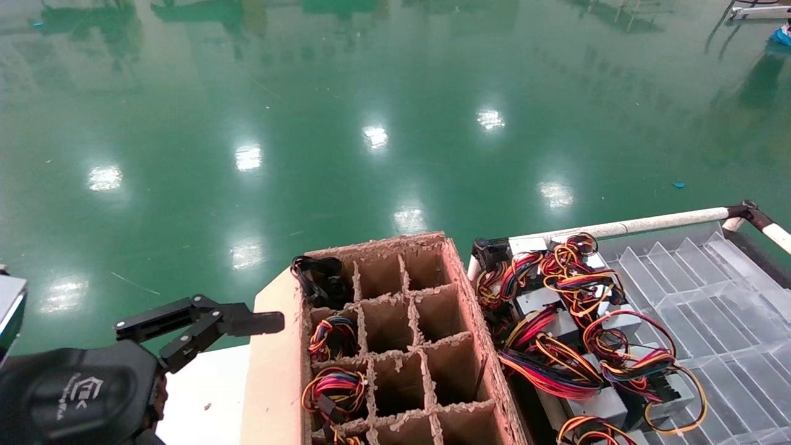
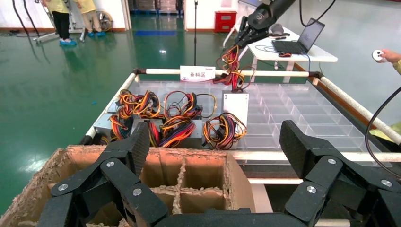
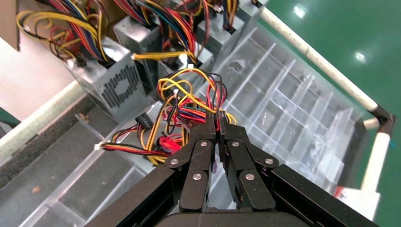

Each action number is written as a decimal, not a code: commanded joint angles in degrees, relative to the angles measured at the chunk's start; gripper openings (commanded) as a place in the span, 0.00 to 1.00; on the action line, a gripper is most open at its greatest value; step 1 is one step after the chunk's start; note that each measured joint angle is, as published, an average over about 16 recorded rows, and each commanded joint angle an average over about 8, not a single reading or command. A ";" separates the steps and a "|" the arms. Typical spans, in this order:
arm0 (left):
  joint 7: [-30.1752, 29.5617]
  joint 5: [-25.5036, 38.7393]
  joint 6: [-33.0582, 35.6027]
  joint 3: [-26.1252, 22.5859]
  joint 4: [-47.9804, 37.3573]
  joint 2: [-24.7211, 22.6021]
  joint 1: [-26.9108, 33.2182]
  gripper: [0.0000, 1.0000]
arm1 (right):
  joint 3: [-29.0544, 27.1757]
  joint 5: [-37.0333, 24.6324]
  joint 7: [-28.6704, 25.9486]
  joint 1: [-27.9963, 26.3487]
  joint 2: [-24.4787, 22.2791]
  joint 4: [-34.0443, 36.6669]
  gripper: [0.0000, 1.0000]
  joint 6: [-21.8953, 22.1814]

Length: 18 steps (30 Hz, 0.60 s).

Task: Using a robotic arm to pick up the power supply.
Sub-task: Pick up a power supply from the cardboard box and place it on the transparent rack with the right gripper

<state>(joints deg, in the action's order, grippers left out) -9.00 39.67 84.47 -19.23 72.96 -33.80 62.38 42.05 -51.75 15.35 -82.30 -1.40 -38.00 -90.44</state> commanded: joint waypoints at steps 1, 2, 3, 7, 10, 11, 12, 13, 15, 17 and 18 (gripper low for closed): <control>0.00 0.00 0.00 0.00 0.00 0.00 0.00 1.00 | -0.28 -0.12 -0.12 0.06 0.36 -0.15 0.00 0.00; 0.00 0.00 0.00 0.00 0.00 0.00 0.00 1.00 | -0.41 -0.28 -0.23 -0.02 0.71 -0.28 0.00 0.03; 0.00 0.00 0.00 0.00 0.00 0.00 0.00 1.00 | -0.55 -0.47 -0.35 -0.11 1.06 -0.40 0.00 0.06; 0.00 -0.01 0.00 -0.01 0.00 0.00 0.00 1.00 | -1.03 -1.56 -1.00 -0.73 2.59 -1.05 0.00 0.07; 0.01 -0.01 -0.01 -0.01 0.00 0.01 0.00 1.00 | -1.16 -2.60 -1.70 -1.29 3.67 -1.72 0.00 -0.02; 0.01 -0.01 -0.01 -0.01 0.00 0.01 0.00 1.00 | -1.17 -2.97 -1.98 -1.50 4.00 -1.95 0.00 -0.05; 0.01 -0.01 -0.01 -0.02 0.00 0.01 0.00 1.00 | -1.15 -3.34 -2.25 -1.70 4.28 -2.16 0.00 -0.08; 0.01 -0.01 -0.01 -0.02 0.00 0.01 0.00 1.00 | -1.12 -3.70 -2.54 -1.91 4.54 -2.40 0.00 -0.13; 0.01 -0.01 -0.01 -0.02 0.00 0.01 0.00 1.00 | -1.00 -4.36 -3.14 -2.33 4.98 -2.87 0.00 -0.21; 0.01 -0.02 -0.01 -0.02 0.00 0.01 0.01 1.00 | -0.85 -4.97 -3.73 -2.77 5.33 -3.30 0.07 -0.26; 0.01 -0.02 -0.01 -0.02 0.00 0.01 0.01 1.00 | -0.75 -5.26 -4.02 -2.99 5.48 -3.51 0.19 -0.29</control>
<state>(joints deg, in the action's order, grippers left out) -8.99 39.65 84.46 -19.25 72.95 -33.79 62.39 41.32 -56.88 11.44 -85.25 4.00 -41.47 -90.70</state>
